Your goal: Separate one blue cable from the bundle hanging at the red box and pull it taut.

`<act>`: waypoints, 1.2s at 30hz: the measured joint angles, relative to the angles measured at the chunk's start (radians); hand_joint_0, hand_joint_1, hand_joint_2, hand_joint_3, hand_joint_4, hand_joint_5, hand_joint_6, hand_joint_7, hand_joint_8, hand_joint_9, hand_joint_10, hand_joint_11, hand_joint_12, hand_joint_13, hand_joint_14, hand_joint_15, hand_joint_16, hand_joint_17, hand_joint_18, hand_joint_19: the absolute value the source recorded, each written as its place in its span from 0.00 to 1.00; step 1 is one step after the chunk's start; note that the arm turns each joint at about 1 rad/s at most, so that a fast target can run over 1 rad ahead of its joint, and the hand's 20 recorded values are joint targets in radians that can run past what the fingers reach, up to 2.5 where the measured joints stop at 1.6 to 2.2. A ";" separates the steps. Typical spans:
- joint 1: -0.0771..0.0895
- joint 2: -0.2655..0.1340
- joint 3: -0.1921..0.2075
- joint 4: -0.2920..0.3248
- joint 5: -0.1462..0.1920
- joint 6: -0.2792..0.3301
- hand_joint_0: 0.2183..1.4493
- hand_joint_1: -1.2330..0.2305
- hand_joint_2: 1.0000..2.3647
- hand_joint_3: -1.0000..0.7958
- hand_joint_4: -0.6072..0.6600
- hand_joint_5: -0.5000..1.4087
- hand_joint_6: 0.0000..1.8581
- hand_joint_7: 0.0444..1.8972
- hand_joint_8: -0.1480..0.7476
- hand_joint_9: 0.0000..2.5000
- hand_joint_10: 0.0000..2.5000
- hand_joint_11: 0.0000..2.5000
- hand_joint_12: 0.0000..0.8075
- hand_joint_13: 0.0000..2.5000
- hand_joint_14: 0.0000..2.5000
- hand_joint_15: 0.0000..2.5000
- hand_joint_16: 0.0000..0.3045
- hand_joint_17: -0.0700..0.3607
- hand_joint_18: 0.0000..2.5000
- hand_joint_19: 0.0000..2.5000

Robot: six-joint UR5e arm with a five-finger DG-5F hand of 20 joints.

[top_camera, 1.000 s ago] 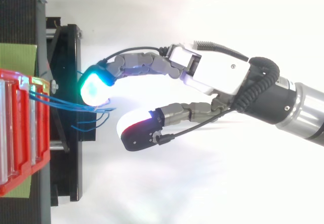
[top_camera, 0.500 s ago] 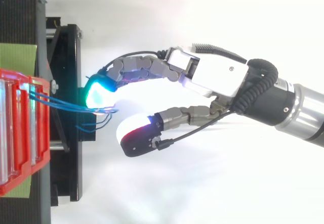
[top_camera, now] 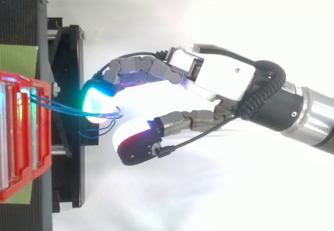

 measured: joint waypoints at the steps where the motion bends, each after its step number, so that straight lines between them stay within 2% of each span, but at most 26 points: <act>1: 0.000 0.000 0.003 0.000 -0.001 0.000 0.28 0.44 0.00 0.28 0.68 0.19 0.27 0.55 0.47 0.27 0.00 0.11 0.44 0.25 0.00 0.10 0.16 0.42 0.17 0.15; 13: 0.000 0.001 0.032 -0.001 -0.012 -0.003 0.30 0.44 0.00 0.31 0.64 0.20 0.27 0.63 0.47 0.28 0.00 0.12 0.43 0.25 0.01 0.11 0.16 0.42 0.17 0.15; 23: 0.000 0.000 0.036 -0.002 -0.015 -0.004 0.31 0.43 0.01 0.33 0.60 0.20 0.28 0.72 0.48 0.29 0.01 0.13 0.43 0.26 0.00 0.11 0.16 0.42 0.17 0.15; 35: 0.000 0.000 0.036 0.001 -0.015 -0.004 0.32 0.45 0.01 0.37 0.59 0.19 0.36 0.64 0.49 0.30 0.01 0.14 0.43 0.27 0.00 0.11 0.16 0.42 0.18 0.15; 36: 0.000 0.000 0.036 0.002 -0.015 -0.004 0.31 0.45 0.01 0.38 0.60 0.18 0.38 0.60 0.48 0.30 0.01 0.14 0.44 0.27 0.01 0.11 0.16 0.42 0.18 0.15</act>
